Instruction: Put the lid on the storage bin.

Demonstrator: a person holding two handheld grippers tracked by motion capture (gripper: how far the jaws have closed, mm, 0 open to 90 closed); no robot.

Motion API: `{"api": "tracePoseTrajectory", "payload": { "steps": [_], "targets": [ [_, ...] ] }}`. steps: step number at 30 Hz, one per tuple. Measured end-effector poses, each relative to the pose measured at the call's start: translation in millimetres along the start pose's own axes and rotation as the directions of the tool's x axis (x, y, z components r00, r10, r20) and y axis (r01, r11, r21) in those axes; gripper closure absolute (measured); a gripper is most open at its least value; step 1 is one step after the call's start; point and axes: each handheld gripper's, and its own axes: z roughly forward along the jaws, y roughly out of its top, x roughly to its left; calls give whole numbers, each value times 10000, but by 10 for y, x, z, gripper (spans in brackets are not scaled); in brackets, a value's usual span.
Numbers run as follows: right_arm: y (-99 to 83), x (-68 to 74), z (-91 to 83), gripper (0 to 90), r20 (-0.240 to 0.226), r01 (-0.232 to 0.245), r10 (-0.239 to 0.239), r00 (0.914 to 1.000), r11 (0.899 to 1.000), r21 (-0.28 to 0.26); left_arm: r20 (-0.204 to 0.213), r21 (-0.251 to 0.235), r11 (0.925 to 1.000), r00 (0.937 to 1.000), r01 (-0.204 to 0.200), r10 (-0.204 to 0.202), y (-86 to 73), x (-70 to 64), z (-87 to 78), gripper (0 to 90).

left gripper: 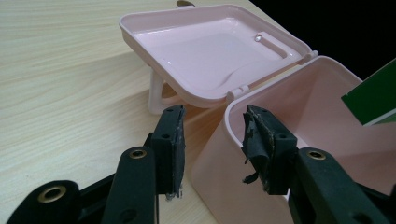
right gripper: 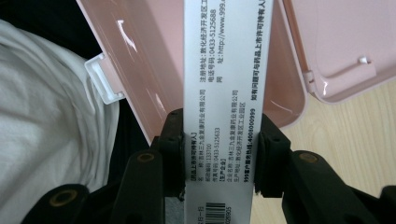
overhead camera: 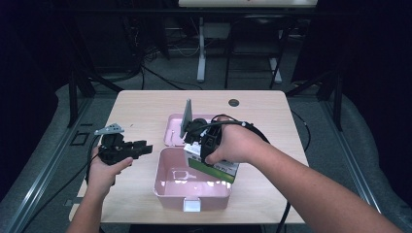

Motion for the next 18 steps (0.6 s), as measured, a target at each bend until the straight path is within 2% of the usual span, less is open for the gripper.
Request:
{"api": "tracePoseTrajectory", "payload": {
  "steps": [7, 10, 14, 18],
  "targets": [
    [66, 53, 60, 611, 23, 470, -470, 9989, 9989, 22, 8, 12, 10000, 10000, 13, -13, -1, 4, 4, 578],
    [85, 77, 108, 611, -166, 646, -648, 9978, 9978, -141, 29, 27, 10000, 10000, 25, -25, -2, 7, 3, 578],
    [102, 120, 181, 611, -68, 1143, -1143, 9934, 9934, 58, 16, 17, 10000, 10000, 47, -47, -5, 9, 8, 578],
    [100, 128, 215, 611, -152, 1267, -1266, 9918, 9919, 53, 8, 45, 10000, 10000, 50, -50, -5, 12, 7, 577]
  ]
}}
